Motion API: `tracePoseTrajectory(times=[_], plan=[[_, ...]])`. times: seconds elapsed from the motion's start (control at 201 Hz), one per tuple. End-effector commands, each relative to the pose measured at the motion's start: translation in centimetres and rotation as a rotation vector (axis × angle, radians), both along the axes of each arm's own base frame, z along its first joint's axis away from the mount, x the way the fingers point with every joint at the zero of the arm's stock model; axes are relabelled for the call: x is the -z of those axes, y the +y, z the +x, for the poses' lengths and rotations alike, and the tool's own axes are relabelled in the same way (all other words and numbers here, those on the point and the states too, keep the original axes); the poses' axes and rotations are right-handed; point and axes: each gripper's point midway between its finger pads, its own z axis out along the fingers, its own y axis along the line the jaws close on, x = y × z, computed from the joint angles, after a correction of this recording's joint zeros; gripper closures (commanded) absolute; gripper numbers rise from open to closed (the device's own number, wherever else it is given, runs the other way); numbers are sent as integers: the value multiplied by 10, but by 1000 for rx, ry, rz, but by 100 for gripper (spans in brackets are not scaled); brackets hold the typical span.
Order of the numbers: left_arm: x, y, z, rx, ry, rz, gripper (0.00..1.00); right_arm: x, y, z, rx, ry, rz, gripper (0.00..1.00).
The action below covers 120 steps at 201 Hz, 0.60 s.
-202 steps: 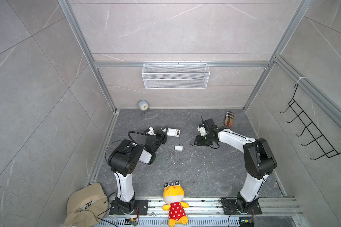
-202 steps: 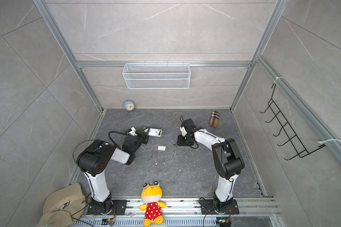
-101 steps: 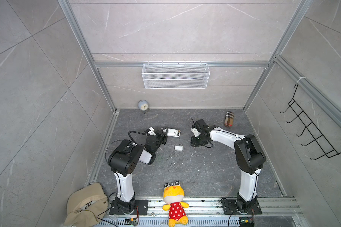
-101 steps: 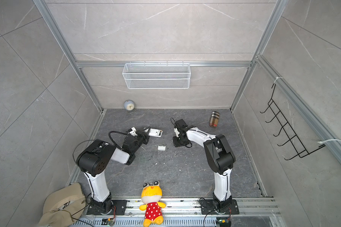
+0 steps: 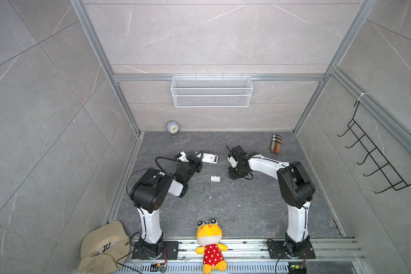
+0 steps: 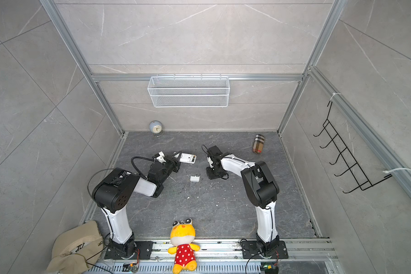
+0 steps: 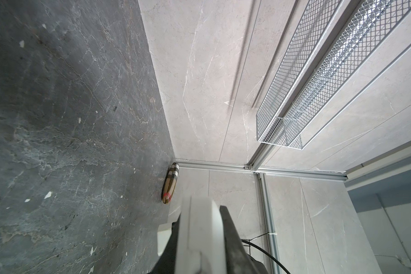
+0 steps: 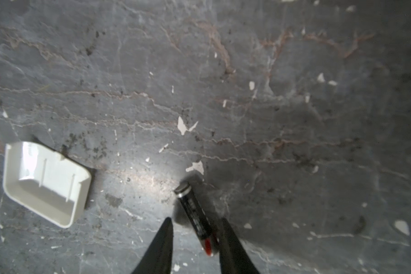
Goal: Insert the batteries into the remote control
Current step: 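Lower the right gripper and close it on the black-and-red battery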
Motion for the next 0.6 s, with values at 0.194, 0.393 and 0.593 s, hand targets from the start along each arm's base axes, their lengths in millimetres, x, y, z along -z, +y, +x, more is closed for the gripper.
tracePoseTrajectory(times=[0.194,0.393,0.593], plan=[[-43,10,-4,-14,-120,-36,98,8,-8,-2,32,3,-67,85],[-45,14,-5,-20,-124,-33,98,10,-21,-2,141,8,-128,90],[-38,22,-8,-35,-108,-21,98,4,-21,-4,176,4,-127,82]])
